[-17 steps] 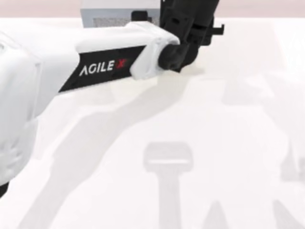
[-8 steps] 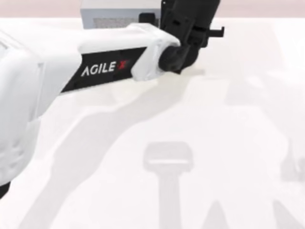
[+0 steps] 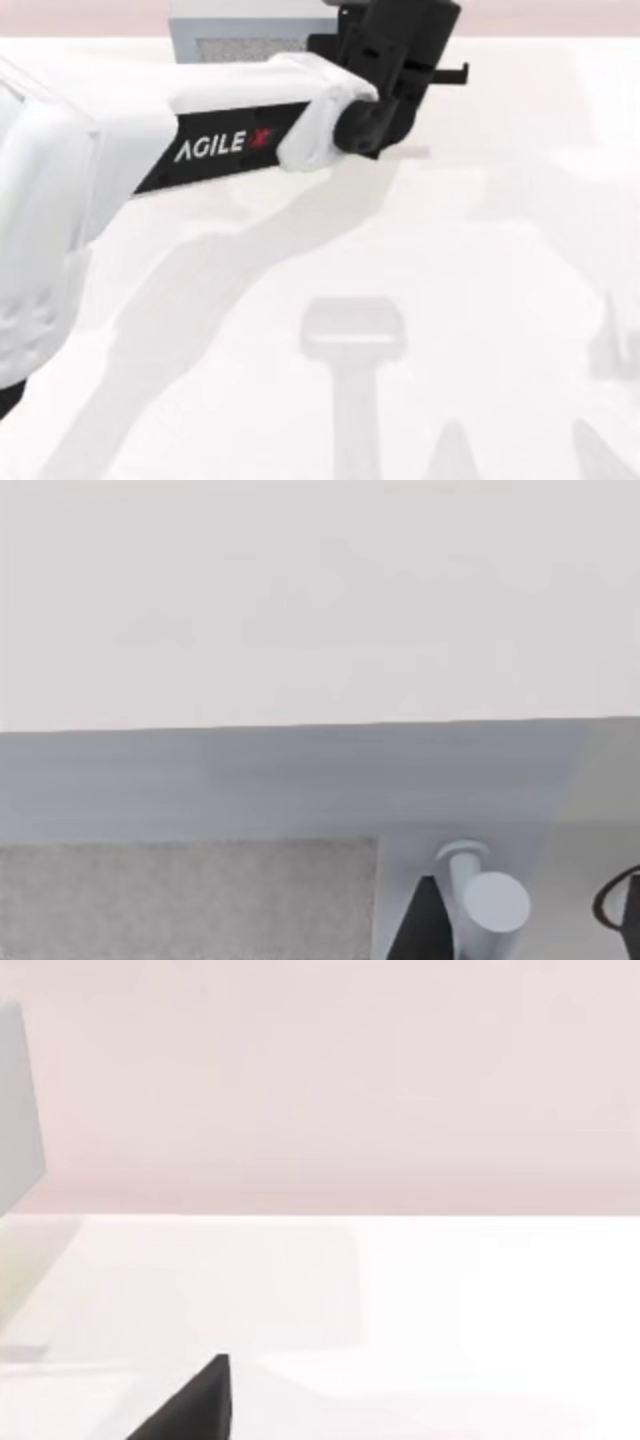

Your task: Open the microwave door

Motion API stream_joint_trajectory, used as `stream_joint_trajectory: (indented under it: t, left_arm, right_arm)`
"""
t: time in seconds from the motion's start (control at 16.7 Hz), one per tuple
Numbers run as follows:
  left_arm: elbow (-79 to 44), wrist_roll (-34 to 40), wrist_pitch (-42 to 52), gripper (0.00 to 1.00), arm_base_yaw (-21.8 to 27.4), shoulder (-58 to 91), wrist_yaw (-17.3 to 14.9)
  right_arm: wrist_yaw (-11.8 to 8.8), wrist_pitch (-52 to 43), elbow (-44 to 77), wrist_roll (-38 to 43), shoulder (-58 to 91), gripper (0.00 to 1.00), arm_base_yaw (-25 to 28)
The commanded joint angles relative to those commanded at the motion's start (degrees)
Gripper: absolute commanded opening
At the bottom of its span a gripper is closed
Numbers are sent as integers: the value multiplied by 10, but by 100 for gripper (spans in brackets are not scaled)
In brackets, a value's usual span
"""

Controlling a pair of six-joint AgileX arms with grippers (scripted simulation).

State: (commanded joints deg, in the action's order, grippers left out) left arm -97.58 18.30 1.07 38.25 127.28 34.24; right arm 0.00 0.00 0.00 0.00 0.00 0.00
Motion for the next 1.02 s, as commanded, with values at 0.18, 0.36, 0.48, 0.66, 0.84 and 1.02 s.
stream_joint_trajectory:
  t: [0.18, 0.36, 0.48, 0.66, 0.84, 1.02]
  left_arm:
    - [27, -1, 6, 0, 33, -15, 1]
    - [8, 4, 26, 0, 32, -5, -4]
    - [-34, 14, 69, 0, 30, 14, -14]
    - [-131, 37, 177, 0, 23, 54, -38]
    - [-249, 66, 325, 0, 13, 98, -70]
    - [-369, 95, 482, 0, 2, 137, -106]
  right_arm:
    - [0, 0, 0, 0, 0, 100, 0]
    - [0, 0, 0, 0, 0, 100, 0]
    - [0, 0, 0, 0, 0, 100, 0]
    - [0, 0, 0, 0, 0, 100, 0]
    - [0, 0, 0, 0, 0, 100, 0]
    - [0, 0, 0, 0, 0, 100, 0]
